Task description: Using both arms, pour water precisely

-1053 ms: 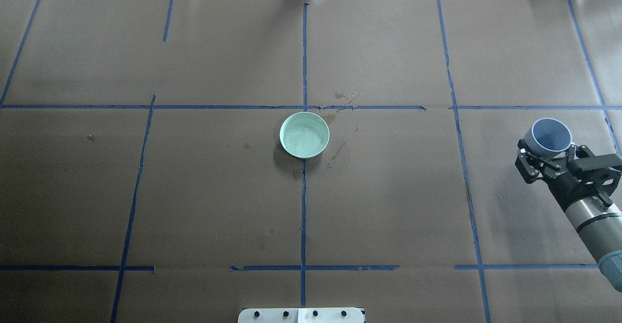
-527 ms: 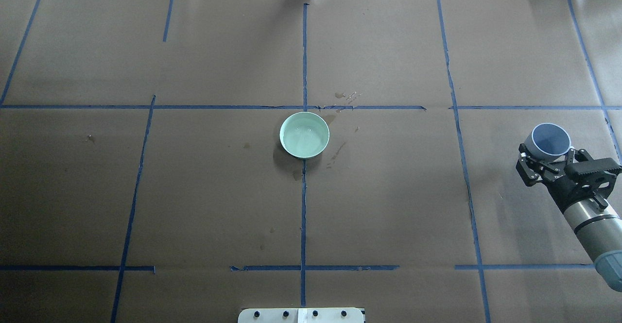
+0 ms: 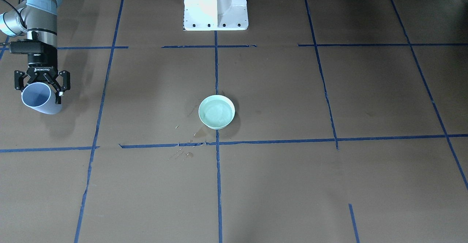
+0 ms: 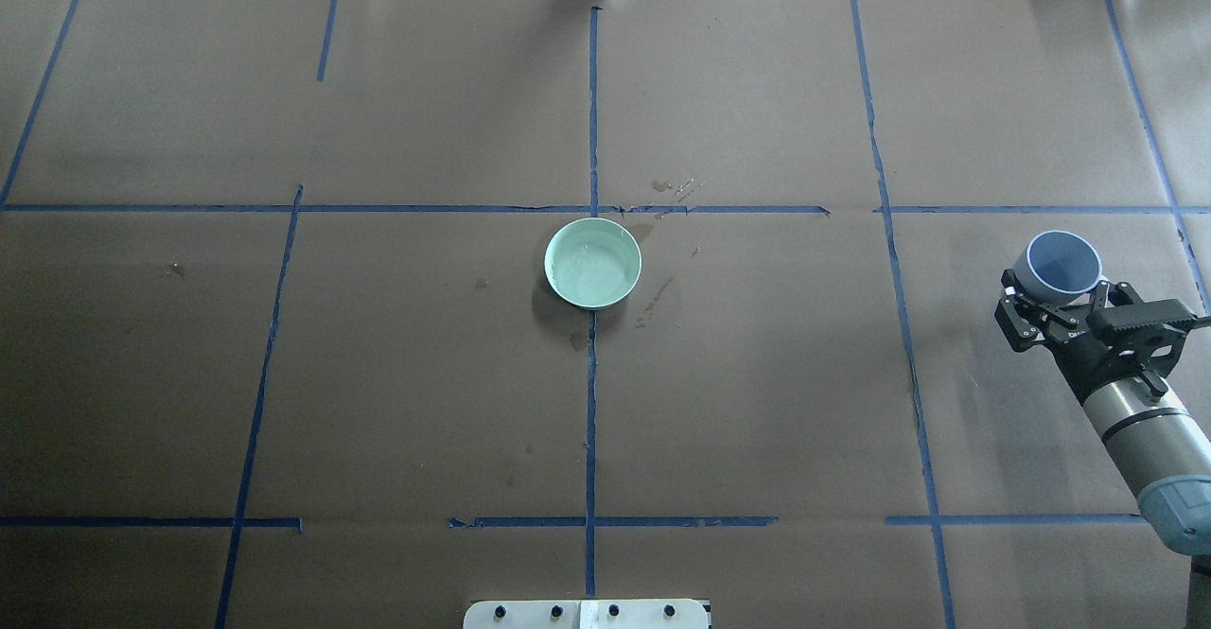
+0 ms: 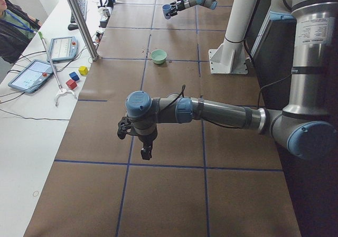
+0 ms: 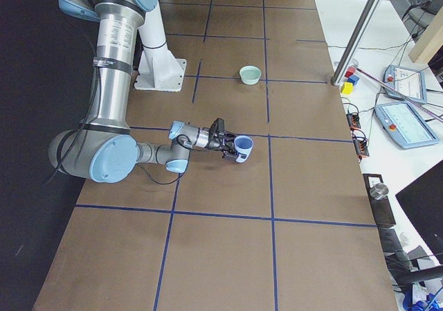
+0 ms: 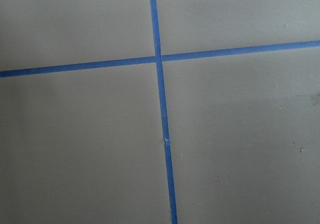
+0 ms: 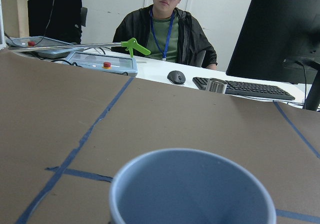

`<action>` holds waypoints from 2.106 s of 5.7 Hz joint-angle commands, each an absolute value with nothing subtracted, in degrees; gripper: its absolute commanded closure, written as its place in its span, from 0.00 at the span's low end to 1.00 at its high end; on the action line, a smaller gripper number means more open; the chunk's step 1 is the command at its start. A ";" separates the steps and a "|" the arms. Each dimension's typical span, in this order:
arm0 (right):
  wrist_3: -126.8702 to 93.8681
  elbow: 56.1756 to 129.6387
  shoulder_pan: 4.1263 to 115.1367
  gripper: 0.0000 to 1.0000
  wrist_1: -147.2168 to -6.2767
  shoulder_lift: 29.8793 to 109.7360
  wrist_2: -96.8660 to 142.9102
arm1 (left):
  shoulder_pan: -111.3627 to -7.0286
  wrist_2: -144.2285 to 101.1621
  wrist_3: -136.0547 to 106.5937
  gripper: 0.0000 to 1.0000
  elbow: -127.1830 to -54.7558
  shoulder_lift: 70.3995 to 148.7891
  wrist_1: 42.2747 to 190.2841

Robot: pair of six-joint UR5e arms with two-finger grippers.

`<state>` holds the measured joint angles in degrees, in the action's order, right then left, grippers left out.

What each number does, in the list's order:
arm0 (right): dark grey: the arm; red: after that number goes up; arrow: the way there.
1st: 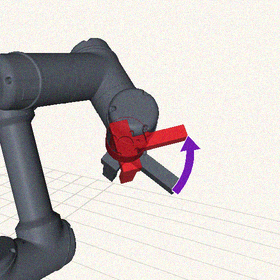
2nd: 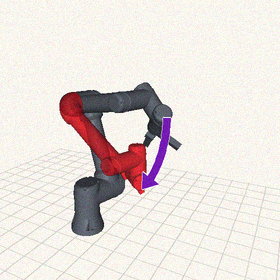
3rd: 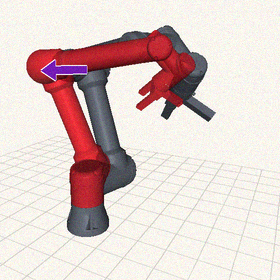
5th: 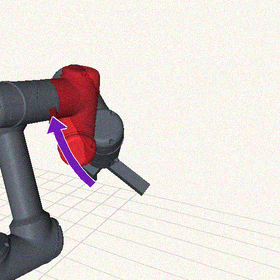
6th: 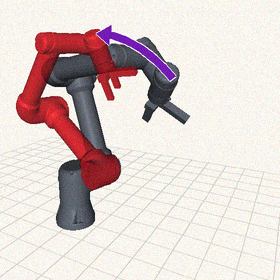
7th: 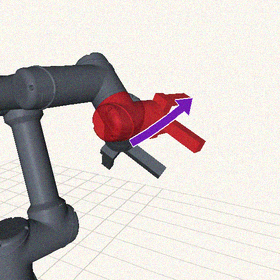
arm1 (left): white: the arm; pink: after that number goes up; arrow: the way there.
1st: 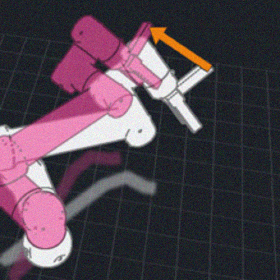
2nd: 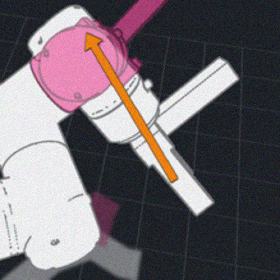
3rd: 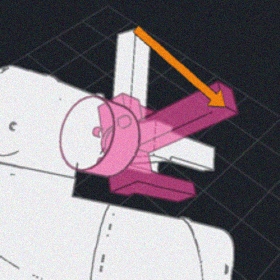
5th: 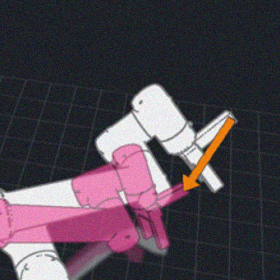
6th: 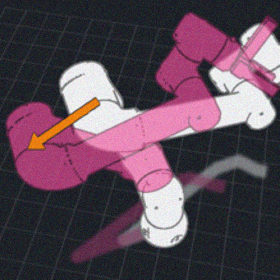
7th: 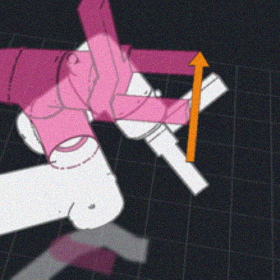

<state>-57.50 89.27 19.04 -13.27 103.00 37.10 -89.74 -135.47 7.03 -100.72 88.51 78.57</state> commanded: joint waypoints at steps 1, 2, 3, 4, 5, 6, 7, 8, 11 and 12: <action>-57.57 88.95 19.69 0.68 -13.27 102.83 37.18 | -89.74 -135.53 7.03 0.00 -100.72 88.51 78.57; -57.48 88.95 19.86 0.49 -13.18 102.83 37.18 | -89.74 -135.53 7.03 0.00 -100.72 88.51 78.57; -57.57 89.03 19.95 0.28 -13.10 102.75 37.18 | -89.74 -135.53 7.03 0.00 -100.72 88.51 78.57; -57.74 89.03 20.04 0.13 -13.01 102.74 37.18 | -89.74 -135.53 7.03 0.00 -100.72 88.51 78.57; -57.83 89.03 20.13 0.11 -12.66 102.48 37.09 | -89.74 -135.44 7.03 0.00 -100.72 88.51 78.57; -58.18 89.03 20.21 0.11 -12.66 102.48 36.74 | -89.74 -135.53 7.03 0.00 -100.72 88.51 78.57; -58.27 89.03 20.48 0.11 -12.66 102.48 36.74 | -89.74 -135.53 7.12 0.00 -100.81 88.51 78.57; -58.18 89.12 21.00 0.01 -12.66 102.48 36.74 | -89.74 -135.53 7.03 0.00 -100.72 88.51 78.57; -57.40 89.38 22.14 0.00 -11.78 102.48 36.74 | -89.74 -135.44 7.03 0.00 -100.81 88.51 78.57; -56.96 89.56 24.06 0.00 -11.78 102.48 36.83 | -89.74 -135.44 7.03 0.00 -100.72 88.51 78.57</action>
<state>-57.33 89.43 22.62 -11.80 102.48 36.76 -89.74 -135.46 7.03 -100.79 88.51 78.58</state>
